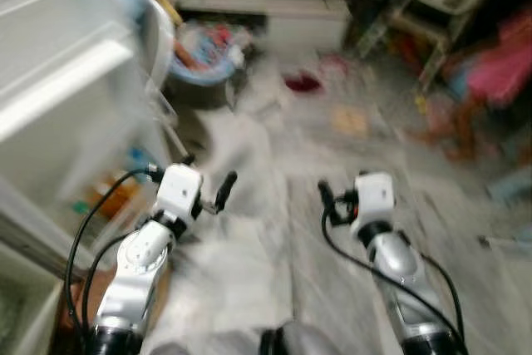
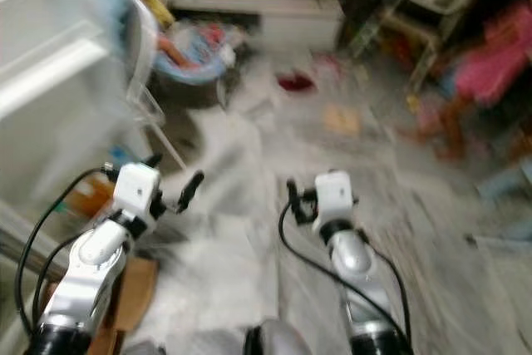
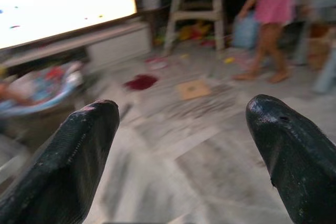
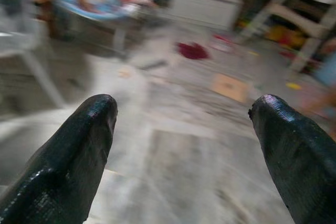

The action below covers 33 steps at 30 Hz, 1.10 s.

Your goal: Restocking fridge

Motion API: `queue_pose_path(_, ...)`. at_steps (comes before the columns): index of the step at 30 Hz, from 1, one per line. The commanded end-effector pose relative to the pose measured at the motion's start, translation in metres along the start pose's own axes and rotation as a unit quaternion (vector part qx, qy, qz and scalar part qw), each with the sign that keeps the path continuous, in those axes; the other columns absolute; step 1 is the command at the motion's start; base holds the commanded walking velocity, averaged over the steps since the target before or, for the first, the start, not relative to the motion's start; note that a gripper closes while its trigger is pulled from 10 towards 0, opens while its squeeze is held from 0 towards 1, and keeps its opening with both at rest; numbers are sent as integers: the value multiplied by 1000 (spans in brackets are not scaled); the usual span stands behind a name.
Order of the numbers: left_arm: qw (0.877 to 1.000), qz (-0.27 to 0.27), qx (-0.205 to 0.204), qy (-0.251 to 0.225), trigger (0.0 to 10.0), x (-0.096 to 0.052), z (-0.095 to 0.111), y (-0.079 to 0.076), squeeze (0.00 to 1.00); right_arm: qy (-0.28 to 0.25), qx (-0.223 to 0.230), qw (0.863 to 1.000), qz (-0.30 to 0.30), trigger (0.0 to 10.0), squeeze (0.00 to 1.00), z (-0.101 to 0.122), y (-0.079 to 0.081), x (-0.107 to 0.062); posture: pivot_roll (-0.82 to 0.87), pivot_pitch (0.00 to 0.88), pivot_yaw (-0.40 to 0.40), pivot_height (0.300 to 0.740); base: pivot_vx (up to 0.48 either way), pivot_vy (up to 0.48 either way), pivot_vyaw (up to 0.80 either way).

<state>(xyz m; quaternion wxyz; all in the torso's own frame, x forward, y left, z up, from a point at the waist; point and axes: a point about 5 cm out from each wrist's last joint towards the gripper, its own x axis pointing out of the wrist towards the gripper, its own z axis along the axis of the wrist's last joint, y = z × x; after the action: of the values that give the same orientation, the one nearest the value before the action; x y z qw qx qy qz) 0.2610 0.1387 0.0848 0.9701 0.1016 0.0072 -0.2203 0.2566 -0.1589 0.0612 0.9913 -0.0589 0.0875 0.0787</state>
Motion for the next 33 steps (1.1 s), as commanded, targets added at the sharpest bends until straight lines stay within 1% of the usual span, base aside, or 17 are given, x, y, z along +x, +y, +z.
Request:
queue_pose_path(1,1000,6,2,1,10000,-1,2,5,0,-10,0,1000,-6,10000,0,4,2,0,39,77,-56,740,382,-266,-800)
queue_pose_path(3,1000,0,-4,2,10000,0,1,1,0,-12,0,1000,-15,10000,0,5,2,-1,34,75,-54,740,398,-253,-800)
queue_pose_path(4,1000,-11,-8,4,10000,0,0,-4,0,-14,0,1000,-23,10000,0,5,1,-2,22,69,-40,740,424,0,-800)
queue_pose_path(5,1000,-11,-8,4,10000,0,0,-4,0,-14,0,1000,-23,10000,0,5,1,-2,22,69,-40,740,424,0,-800)
queue_pose_path(7,1000,-25,-14,8,10000,0,-1,-11,0,-17,1,999,-34,10000,0,4,1,-4,15,65,-35,740,428,0,-800)
queue_pose_path(11,999,-47,-20,7,10000,1,0,-19,0,-22,-9,998,-54,10000,0,4,-3,-9,9,61,-31,740,441,0,-800)
queue_pose_path(12,998,-57,-20,6,10000,1,1,-23,0,-22,-9,998,-64,10000,0,2,-6,-11,13,63,-36,740,442,0,-800)
queue_pose_path(13,998,-57,-20,6,10000,1,1,-23,0,-22,-9,998,-64,10000,0,2,-6,-11,13,63,-36,740,442,0,-800)
queue_pose_path(14,997,-68,-19,5,10000,1,2,-25,0,-21,-8,997,-74,10000,0,1,-7,-12,14,55,-32,740,450,0,-800)
queue_pose_path(17,997,-69,-18,7,10000,1,1,-23,0,-22,-2,997,-76,10000,0,1,-5,-11,14,49,-33,740,450,0,-800)
queue_pose_path(18,998,-57,-14,10,10000,4,0,-18,0,-28,0,997,-77,10000,0,3,-4,-8,8,36,-31,740,345,0,-800)
queue_pose_path(19,999,-52,-12,10,10000,5,0,-15,0,-30,1,996,-78,10000,0,4,-3,-7,6,34,-31,740,345,0,-800)
queue_pose_path(22,999,-42,-13,10,10000,9,1,-11,0,-36,0,996,-77,10000,0,7,-3,-5,4,29,-33,740,0,0,-800)
queue_pose_path(23,999,-37,-10,7,10000,12,2,-8,0,-41,-3,996,-76,10000,0,10,-3,-3,3,28,-37,740,0,0,-800)
queue_pose_path(25,1000,-28,-6,-2,10000,20,7,0,0,-50,-9,996,-74,10000,0,16,-6,0,0,31,-46,740,0,0,0)
queue_pose_path(30,1000,-19,-7,-2,10000,22,8,4,0,-48,-15,995,-81,10000,0,14,-10,-1,-3,38,-50,740,0,0,0)
queue_pose_path(33,1000,-20,-11,-1,10000,17,5,2,0,-47,-14,995,-84,10000,0,13,-10,-4,-8,34,-45,740,0,0,-800)
